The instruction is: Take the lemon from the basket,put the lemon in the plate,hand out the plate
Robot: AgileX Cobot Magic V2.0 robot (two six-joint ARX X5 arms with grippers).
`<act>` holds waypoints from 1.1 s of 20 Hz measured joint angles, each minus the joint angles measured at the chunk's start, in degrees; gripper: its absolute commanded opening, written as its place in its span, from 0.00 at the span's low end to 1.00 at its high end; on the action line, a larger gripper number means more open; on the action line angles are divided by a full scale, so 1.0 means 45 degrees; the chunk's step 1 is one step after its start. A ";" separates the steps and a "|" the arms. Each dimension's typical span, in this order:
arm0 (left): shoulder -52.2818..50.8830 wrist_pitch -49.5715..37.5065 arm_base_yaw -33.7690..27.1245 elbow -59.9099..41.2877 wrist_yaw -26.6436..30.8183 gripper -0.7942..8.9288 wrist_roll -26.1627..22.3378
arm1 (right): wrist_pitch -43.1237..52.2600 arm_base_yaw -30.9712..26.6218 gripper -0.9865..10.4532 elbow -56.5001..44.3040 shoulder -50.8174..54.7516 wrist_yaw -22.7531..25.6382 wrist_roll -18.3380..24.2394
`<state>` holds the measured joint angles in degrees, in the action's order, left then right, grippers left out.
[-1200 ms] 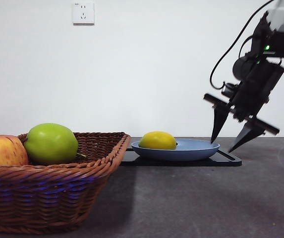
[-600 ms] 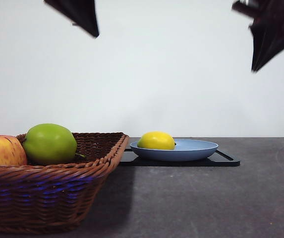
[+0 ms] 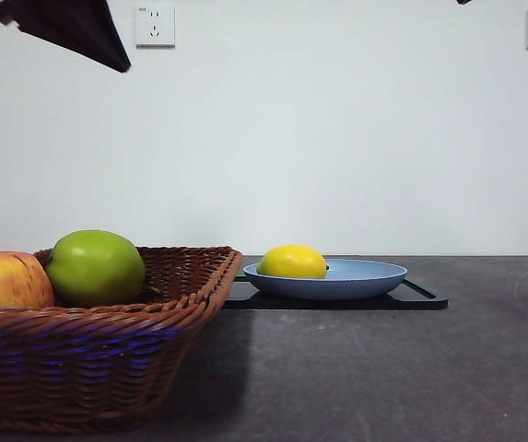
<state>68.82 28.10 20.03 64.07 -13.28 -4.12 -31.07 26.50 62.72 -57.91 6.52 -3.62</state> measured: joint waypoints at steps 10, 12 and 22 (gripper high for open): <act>-0.6577 -0.5693 0.0000 -0.8446 0.0928 0.09 0.2273 | 0.6164 0.1452 0.09 -0.7635 0.2754 0.0933 -0.0855; -0.6790 -0.5712 0.0000 -0.8592 0.0767 0.09 0.2652 | 0.6173 0.1452 0.09 -0.7689 0.2560 0.0937 -0.1025; -0.6795 -0.5838 0.0000 -0.8563 0.0277 0.09 0.3381 | 0.6348 0.1447 0.09 -0.7684 0.2579 0.0933 -0.1399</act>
<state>38.24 1.83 20.03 25.54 -12.03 11.09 -2.50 33.01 28.14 -46.30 10.72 -9.91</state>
